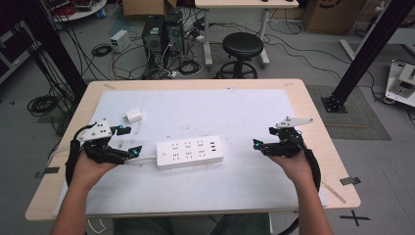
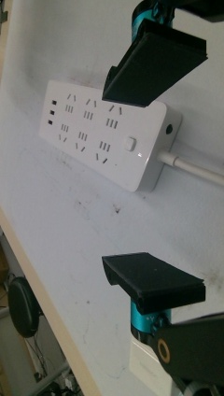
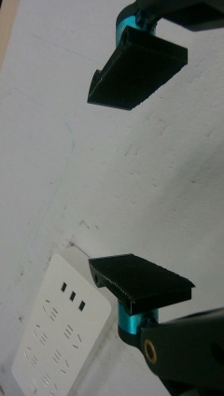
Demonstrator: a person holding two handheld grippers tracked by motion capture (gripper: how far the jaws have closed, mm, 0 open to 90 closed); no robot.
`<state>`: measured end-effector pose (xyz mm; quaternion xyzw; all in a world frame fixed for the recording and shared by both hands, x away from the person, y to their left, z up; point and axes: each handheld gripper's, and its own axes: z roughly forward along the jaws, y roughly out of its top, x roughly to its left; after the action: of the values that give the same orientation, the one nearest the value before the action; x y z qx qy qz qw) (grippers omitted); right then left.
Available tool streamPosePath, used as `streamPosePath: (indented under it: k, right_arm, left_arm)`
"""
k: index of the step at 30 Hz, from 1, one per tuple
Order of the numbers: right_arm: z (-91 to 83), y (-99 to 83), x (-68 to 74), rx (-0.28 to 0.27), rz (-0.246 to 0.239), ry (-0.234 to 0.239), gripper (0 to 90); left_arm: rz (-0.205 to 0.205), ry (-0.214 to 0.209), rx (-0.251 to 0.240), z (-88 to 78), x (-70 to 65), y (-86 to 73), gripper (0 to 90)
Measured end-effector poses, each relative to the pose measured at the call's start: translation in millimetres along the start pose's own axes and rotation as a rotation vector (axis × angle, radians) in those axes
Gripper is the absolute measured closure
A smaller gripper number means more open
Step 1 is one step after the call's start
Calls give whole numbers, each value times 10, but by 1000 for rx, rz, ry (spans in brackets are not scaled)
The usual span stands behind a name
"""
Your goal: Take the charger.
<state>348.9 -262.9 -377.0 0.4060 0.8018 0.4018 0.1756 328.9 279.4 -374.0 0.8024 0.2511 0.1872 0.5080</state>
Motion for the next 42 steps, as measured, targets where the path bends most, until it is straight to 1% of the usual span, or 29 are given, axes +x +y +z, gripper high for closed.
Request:
streamPosePath:
  k: [4,5,8,9,13,15,16,17,18,19,20,21,24,25,26,27,28,29,30,31,32,33,34,35,36,37,40,41,42]
  right_arm:
    - [-13,3,10,-5,1,1,189]
    - [-37,9,16,-9,-4,14,189]
    - [-40,11,18,-8,-1,20,189]
    - [-40,11,18,-8,-1,20,189]
    - [0,56,4,15,-9,25,189]
    - [13,60,3,20,-15,12,189]
    - [19,54,4,16,-16,16,189]
    - [25,44,8,20,-16,13,189]
    - [25,44,8,20,-16,13,189]
    - [32,33,14,23,-20,6,189]
    - [38,8,36,23,-7,16,189]
    - [38,0,46,23,-11,14,189]
    - [43,-6,70,26,-10,16,189]
    - [43,-6,70,26,-10,16,189]
    - [60,1,111,33,-27,19,189]
    - [62,4,129,35,-28,19,189]
    - [62,8,143,33,-34,16,189]
    - [59,10,157,32,-31,15,189]
    - [59,10,157,32,-31,15,189]
    - [57,15,176,30,-31,15,189]
    - [57,15,176,30,-31,15,189]
    - [58,17,181,31,-28,15,189]
    - [54,19,183,30,-35,14,189]
    - [45,20,189,32,-28,13,189]
    - [40,20,188,31,-28,13,189]
    - [32,20,187,28,-28,9,189]
    - [23,21,185,28,-28,8,189]
    - [23,21,185,28,-28,8,189]
    - [-10,32,176,26,-27,0,189]
  left_arm:
    - [0,4,-5,-15,11,2,179]
    - [-12,13,1,-24,32,-13,179]
    - [-12,13,1,-24,32,-13,179]
    - [-33,10,14,-2,79,-31,179]
    - [-38,21,20,29,141,-45,179]
    - [-45,38,30,38,177,-61,179]
    - [-45,42,32,36,197,-65,179]
    - [-54,50,26,32,210,-68,179]
    - [-54,50,26,32,210,-68,179]
    - [-50,57,28,19,245,-60,179]
    - [-41,66,44,13,261,-48,179]
    - [-33,76,59,9,274,-31,179]
    - [-29,79,63,5,286,-11,179]
    - [-23,93,60,-3,348,32,179]
    - [-26,94,63,3,381,38,179]
    - [-28,102,73,13,411,52,179]
    - [-20,111,84,23,439,76,179]
    - [-18,111,78,31,472,102,179]
    - [-18,111,78,31,472,102,179]
    - [-27,106,58,45,557,149,179]
    - [-27,106,58,45,557,149,179]
    - [-19,107,83,75,648,197,179]
    - [-20,99,86,90,696,213,179]
    - [-20,96,95,103,736,223,179]
    - [-21,102,106,120,769,231,179]
    - [-14,96,136,149,829,250,179]
    - [-14,96,136,149,829,250,179]
    - [-9,79,159,241,961,277,179]
    - [-5,82,172,267,985,282,179]
